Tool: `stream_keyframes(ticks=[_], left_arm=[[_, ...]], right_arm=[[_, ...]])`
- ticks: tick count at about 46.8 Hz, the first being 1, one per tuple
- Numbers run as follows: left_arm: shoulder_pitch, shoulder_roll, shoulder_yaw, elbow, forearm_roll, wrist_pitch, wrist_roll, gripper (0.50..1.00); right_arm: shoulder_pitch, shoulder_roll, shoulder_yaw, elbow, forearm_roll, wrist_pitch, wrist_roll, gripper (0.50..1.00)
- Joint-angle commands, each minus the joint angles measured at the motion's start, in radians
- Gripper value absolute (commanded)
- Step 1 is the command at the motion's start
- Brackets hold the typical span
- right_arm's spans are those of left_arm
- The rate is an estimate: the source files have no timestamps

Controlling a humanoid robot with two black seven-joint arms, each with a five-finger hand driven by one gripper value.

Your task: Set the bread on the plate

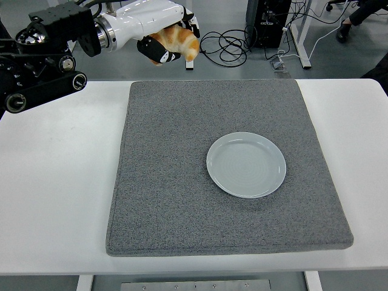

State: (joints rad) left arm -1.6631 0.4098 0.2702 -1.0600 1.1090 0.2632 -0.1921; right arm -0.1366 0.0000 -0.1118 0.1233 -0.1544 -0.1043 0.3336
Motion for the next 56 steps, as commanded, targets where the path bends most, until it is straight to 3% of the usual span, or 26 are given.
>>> stream_keyframes(ticks=[1, 10, 22, 34, 44, 50, 56], left_arm=[[-0.013, -0.038, 0.000, 0.024, 0.000, -0.006, -0.001, 0.500], [-0.024, -0.176, 0.004, 0.098, 0.000, -0.048, -0.023, 0.500], [-0.009, -0.410, 0.001, 0.255, -0.026, -0.079, -0.024, 0.500], [-0.007, -0.410, 0.009, 0.402, -0.098, -0.085, -0.021, 0.500], [0.014, -0.410, 0.003, 0.393, -0.121, -0.110, -0.010, 0.500], [0.023, -0.410, 0.003, 0.384, -0.156, -0.117, -0.027, 0.500], [0.032, -0.410, 0.003, 0.308, -0.156, -0.119, -0.072, 0.500]], right_arm=[[0.000, 0.000, 0.000, 0.001, 0.000, 0.000, 0.001, 1.000], [-0.001, 0.000, 0.000, -0.001, 0.001, 0.000, -0.001, 1.000], [0.000, 0.000, 0.000, 0.001, 0.000, 0.000, 0.001, 1.000], [0.000, 0.000, 0.000, -0.001, 0.000, 0.000, 0.001, 1.000], [0.000, 0.000, 0.000, 0.001, 0.000, 0.000, -0.001, 1.000], [0.000, 0.000, 0.000, -0.001, 0.000, 0.000, 0.001, 1.000], [0.000, 0.000, 0.000, -0.001, 0.000, 0.000, 0.001, 1.000]])
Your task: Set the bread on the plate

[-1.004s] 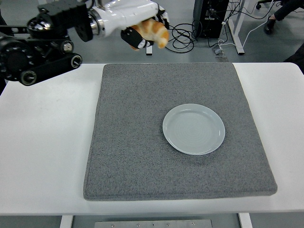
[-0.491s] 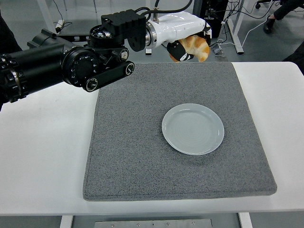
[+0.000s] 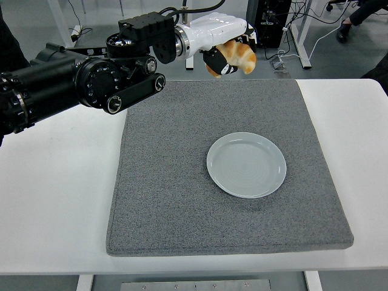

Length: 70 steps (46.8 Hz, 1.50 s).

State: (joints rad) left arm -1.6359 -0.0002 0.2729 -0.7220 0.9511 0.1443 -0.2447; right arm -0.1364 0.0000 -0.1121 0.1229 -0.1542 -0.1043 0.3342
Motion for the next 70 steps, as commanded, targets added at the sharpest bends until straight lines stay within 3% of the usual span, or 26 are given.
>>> stream_keyframes(ticks=[1, 14, 20, 29, 35, 49, 70], left_arm=[[0.008, 0.000, 0.000, -0.039, 0.001, 0.000, -0.024, 0.500], [0.068, 0.000, 0.000, -0.177, 0.038, 0.009, -0.057, 0.500], [0.110, 0.000, 0.003, -0.175, 0.142, 0.029, -0.047, 0.500], [0.113, 0.000, 0.000, -0.169, 0.149, 0.070, -0.044, 0.500], [0.128, 0.000, 0.008, -0.169, 0.158, 0.070, -0.044, 0.500], [0.266, 0.000, 0.009, -0.171, 0.196, 0.090, -0.047, 0.500], [0.344, 0.000, 0.009, -0.149, 0.238, 0.104, -0.044, 0.500]], right_arm=[[-0.002, 0.000, 0.000, 0.000, -0.001, 0.000, 0.000, 1.000], [0.000, 0.000, 0.000, 0.000, -0.001, 0.000, 0.000, 1.000], [0.000, 0.000, 0.000, 0.000, 0.001, 0.000, 0.000, 1.000], [-0.002, 0.000, 0.000, 0.000, 0.001, 0.000, 0.000, 1.000], [0.000, 0.000, 0.000, 0.000, 0.001, 0.000, 0.000, 1.000], [0.000, 0.000, 0.000, 0.000, -0.001, 0.000, 0.000, 1.000], [0.000, 0.000, 0.000, 0.000, -0.001, 0.000, 0.000, 1.000]])
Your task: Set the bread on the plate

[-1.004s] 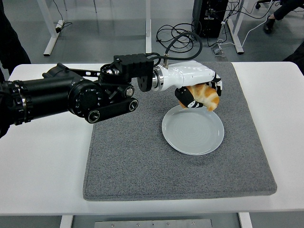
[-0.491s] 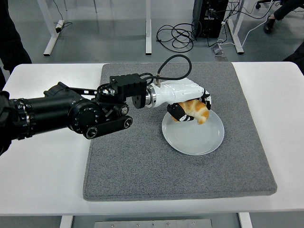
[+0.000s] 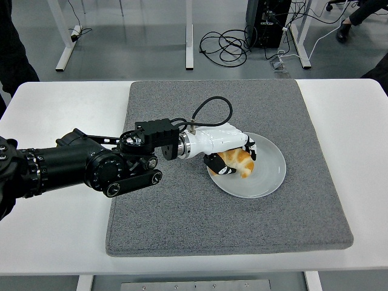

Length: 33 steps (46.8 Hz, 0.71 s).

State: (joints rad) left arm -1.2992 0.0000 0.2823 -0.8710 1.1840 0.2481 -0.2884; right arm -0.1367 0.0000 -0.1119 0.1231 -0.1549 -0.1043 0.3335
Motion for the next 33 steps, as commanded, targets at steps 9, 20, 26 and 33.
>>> stream_keyframes(ticks=[9, 20, 26, 33], left_arm=[[0.035, 0.000, 0.001, 0.010, 0.031, -0.001, 0.000, 0.500], [0.035, 0.000, 0.000, 0.014, 0.022, -0.001, 0.005, 0.500], [0.035, 0.000, -0.011, 0.009, -0.010, -0.006, 0.000, 0.941], [0.032, 0.000, -0.009, 0.007, -0.026, -0.010, -0.003, 0.981]], right_arm=[[0.000, 0.000, 0.000, 0.000, 0.002, 0.000, 0.001, 1.000], [0.000, 0.000, 0.000, 0.000, 0.002, 0.000, 0.001, 1.000], [-0.001, 0.000, 0.000, 0.000, 0.002, 0.000, -0.001, 1.000], [0.000, 0.000, 0.000, 0.000, 0.002, 0.000, 0.001, 1.000]])
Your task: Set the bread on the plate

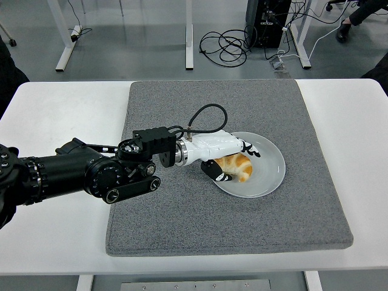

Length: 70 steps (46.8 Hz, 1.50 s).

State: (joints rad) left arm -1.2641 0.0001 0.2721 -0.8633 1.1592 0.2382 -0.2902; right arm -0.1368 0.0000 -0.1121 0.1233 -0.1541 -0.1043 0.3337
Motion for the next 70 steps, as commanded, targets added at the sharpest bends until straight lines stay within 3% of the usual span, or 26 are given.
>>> stream_keyframes(ticks=[1, 18, 35, 50, 61, 70], left_arm=[[-0.003, 0.000, 0.001, 0.000, -0.001, 0.000, -0.001, 0.981], [-0.043, 0.000, -0.001, -0.011, -0.003, -0.019, -0.009, 0.981], [-0.294, 0.000, -0.022, -0.098, -0.159, -0.114, -0.009, 0.981], [-0.439, 0.000, -0.105, -0.097, -0.250, -0.165, -0.007, 0.981], [-0.434, 0.001, -0.134, -0.091, -0.295, -0.171, -0.009, 0.983], [-0.408, 0.031, -0.177, 0.018, -0.558, -0.169, 0.003, 0.983]], right_arm=[[0.000, 0.000, 0.000, -0.001, 0.001, 0.000, 0.001, 1.000], [0.000, 0.000, 0.000, -0.001, -0.001, 0.000, 0.001, 1.000], [0.000, 0.000, 0.000, -0.001, -0.001, 0.000, 0.001, 1.000], [0.000, 0.000, 0.000, -0.001, -0.001, 0.000, 0.001, 1.000], [0.000, 0.000, 0.000, -0.001, -0.001, 0.000, 0.001, 1.000], [0.000, 0.000, 0.000, 0.001, -0.001, 0.000, 0.001, 1.000]])
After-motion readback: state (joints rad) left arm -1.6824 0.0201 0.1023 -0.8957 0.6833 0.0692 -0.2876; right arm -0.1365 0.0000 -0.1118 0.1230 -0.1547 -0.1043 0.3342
